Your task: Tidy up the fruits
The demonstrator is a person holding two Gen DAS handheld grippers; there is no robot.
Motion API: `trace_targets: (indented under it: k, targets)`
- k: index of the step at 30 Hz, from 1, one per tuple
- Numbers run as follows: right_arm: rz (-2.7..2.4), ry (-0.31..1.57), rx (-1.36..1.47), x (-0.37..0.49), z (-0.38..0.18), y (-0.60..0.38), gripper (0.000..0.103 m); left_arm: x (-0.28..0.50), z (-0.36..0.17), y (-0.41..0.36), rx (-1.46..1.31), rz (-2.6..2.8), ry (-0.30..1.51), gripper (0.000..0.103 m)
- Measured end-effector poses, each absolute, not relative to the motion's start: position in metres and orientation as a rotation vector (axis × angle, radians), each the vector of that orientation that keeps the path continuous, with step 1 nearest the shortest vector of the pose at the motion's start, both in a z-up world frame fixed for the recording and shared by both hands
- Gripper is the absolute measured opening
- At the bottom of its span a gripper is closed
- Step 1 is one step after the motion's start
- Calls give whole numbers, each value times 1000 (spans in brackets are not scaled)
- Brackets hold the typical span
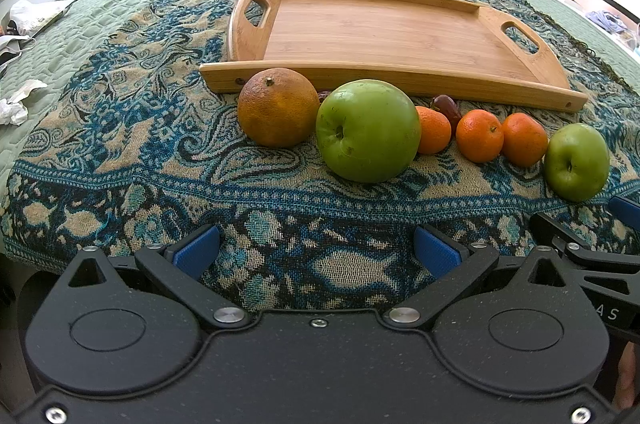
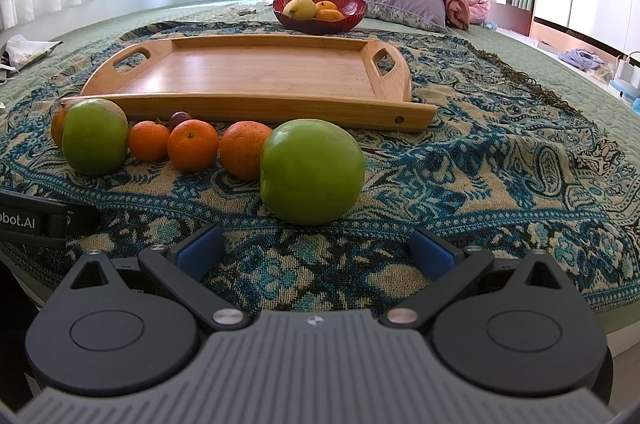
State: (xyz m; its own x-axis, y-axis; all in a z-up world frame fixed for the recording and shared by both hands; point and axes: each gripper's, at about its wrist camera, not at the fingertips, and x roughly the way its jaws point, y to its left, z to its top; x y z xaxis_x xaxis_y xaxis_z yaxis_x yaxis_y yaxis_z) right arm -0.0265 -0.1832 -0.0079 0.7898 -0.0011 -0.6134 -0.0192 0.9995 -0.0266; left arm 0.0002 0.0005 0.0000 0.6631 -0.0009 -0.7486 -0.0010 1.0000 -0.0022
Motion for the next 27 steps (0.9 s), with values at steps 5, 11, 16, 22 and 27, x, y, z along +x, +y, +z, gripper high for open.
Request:
trace_targets:
  k: [5, 11, 16, 22, 27]
  targets:
    - [14, 651, -31, -28, -9, -184, 103, 0, 0, 0, 4, 2, 842, 103]
    - [12, 640, -36, -30, -10, -183, 103, -2, 0, -5, 19, 2, 834, 103]
    - [23, 634, -26, -30, -9, -186, 103, -2, 2, -2, 1, -1, 835, 103]
    - [36, 605, 1, -30, -4, -190, 98, -6, 15, 2, -42, -35, 785, 85]
    - [28, 540, 12, -29, 2, -194, 89, -8, 24, 1, -49, -91, 721, 69]
